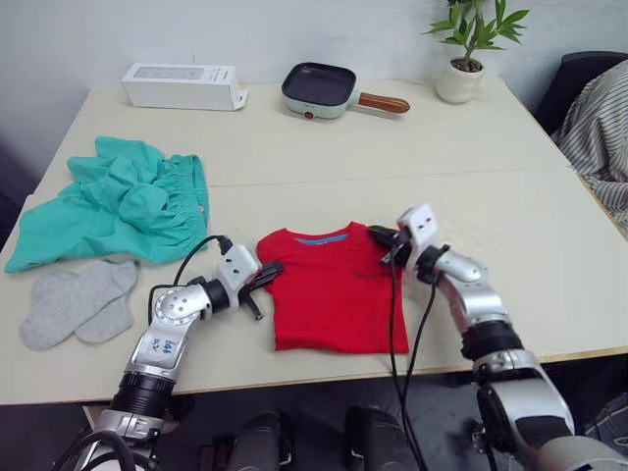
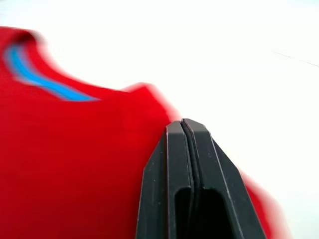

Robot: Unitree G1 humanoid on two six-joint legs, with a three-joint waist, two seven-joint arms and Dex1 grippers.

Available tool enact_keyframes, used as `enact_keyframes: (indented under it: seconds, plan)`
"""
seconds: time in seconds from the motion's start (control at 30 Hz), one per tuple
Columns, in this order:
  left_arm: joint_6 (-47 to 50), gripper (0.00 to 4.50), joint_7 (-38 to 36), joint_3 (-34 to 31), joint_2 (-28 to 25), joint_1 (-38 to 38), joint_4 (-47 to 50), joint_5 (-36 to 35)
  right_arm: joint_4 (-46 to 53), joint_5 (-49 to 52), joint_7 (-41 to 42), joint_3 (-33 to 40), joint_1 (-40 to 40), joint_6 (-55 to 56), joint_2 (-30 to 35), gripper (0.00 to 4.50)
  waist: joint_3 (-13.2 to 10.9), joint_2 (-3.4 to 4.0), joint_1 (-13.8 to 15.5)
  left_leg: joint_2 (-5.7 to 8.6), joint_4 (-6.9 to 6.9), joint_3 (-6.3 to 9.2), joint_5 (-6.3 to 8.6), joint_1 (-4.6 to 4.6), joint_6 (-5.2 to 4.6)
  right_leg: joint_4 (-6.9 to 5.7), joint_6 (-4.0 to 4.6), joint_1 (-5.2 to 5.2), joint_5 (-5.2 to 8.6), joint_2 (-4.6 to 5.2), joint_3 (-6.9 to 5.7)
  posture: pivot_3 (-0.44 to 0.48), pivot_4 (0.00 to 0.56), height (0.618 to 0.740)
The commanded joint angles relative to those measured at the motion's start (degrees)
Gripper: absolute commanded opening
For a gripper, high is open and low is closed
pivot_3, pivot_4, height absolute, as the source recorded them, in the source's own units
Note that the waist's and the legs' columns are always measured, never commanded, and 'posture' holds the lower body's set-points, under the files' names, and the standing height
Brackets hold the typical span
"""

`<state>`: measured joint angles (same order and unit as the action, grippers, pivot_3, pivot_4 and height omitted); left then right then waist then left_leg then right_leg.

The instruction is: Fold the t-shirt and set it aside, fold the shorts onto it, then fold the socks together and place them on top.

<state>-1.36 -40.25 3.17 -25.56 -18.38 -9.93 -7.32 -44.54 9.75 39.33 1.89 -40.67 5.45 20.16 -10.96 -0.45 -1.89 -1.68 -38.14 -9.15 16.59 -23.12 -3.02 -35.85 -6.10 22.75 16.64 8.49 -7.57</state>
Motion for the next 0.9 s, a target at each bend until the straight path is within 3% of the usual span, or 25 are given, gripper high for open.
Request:
enact_keyframes:
  seconds: [0.03,0.13,0.23,0.43,0.7,0.9]
  plan:
    - [-3.3,0.05,-4.0,-2.2,-0.4,0.5,-0.5,-3.9,-1.2,3.6,2.5,3.9,-1.5,1.5,0.5,0.01,0.0,0.01,-0.1,0.00,0.01,-0.01,0.00,0.00,0.00,0.00,0.01,0.00,0.00,-0.01,0.00,0.000,0.150,0.740]
    - [-2.0,0.05,-8.4,-3.3,-0.4,0.1,3.5,-9.1,7.6,8.6,10.0,4.8,1.4,-0.3,0.6,0.01,0.0,0.06,0.0,0.00,0.02,-0.02,-0.01,-0.06,-0.02,0.01,0.00,0.03,0.00,-0.02,-0.01,0.000,0.150,0.740]
    - [0.6,0.05,-10.4,-2.0,-0.7,-0.4,7.7,-10.5,22.2,10.5,17.9,0.9,9.0,-2.7,2.1,0.01,0.0,0.06,0.3,-0.02,0.02,0.00,-0.01,-0.08,-0.03,0.04,0.00,0.03,0.00,-0.01,0.02,0.000,0.150,0.740]
    - [2.4,0.05,-8.8,2.7,0.5,0.7,10.0,-5.5,46.5,10.3,15.3,-5.4,26.6,-9.6,1.7,0.01,0.0,0.06,0.4,0.04,0.05,0.09,0.05,-0.10,-0.05,0.24,-0.03,-0.09,-0.02,0.01,0.00,0.000,0.150,0.740]
    - [1.3,0.05,-9.6,5.7,-1.0,7.8,11.1,-3.1,46.3,8.7,12.4,-2.7,33.2,-8.3,4.6,0.01,0.0,0.06,0.3,0.00,0.06,0.04,0.20,-0.03,0.31,0.32,0.01,0.04,0.01,0.05,0.15,0.000,0.150,0.740]
    - [0.7,0.05,-10.5,5.1,-2.6,9.3,11.5,-3.8,42.8,16.7,15.7,7.1,32.5,-13.2,11.0,0.01,0.0,0.08,0.8,0.01,0.07,0.11,0.22,-0.05,0.32,0.37,0.05,0.04,0.02,0.10,0.26,0.000,0.150,0.740]
